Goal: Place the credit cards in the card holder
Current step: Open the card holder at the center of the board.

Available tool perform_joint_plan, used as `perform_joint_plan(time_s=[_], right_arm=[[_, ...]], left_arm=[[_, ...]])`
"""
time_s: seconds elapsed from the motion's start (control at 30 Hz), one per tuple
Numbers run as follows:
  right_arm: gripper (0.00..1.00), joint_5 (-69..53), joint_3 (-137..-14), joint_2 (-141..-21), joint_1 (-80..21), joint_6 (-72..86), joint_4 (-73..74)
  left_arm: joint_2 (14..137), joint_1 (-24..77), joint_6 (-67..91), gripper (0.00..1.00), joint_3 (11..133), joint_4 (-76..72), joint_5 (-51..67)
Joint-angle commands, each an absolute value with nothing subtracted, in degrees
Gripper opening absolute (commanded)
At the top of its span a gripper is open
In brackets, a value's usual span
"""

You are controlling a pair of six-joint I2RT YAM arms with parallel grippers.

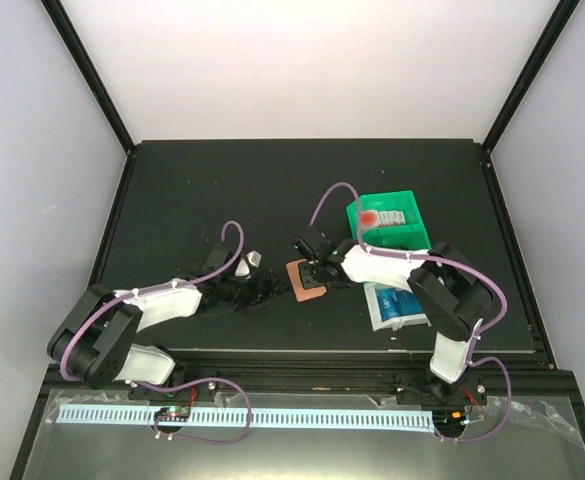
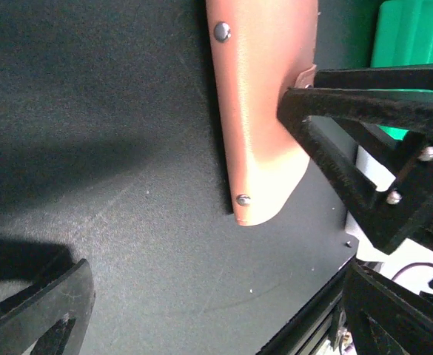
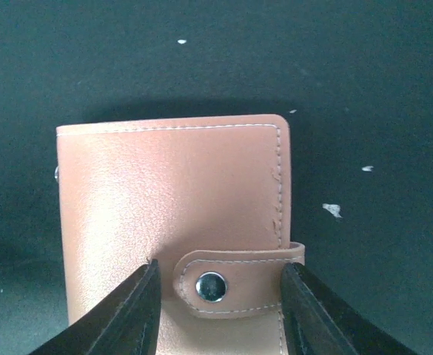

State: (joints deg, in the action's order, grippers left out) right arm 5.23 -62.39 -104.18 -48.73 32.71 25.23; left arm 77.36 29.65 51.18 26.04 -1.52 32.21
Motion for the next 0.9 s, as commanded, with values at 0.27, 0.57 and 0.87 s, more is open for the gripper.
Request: perform_joint_plan(time_s=[0.27,0.57,0.87], right_arm=[[0.32,7.75,-56.72,-101.26,-48.26,36.99,16.17],[0.3,-0.43,-54.05,-99.67,-46.32,39.07,11.1],[0.3,-10.64,-51.69,-99.59,-43.68,39.38,6.34]], left_arm=[[84.97,31.6,50.19,0.9,31.3,-5.97,32.68],[89.35,32.39,51.86,0.85,32.38,-10.02,32.51],[95.03,32.97,53.33,0.67,33.56,-14.18,31.12]])
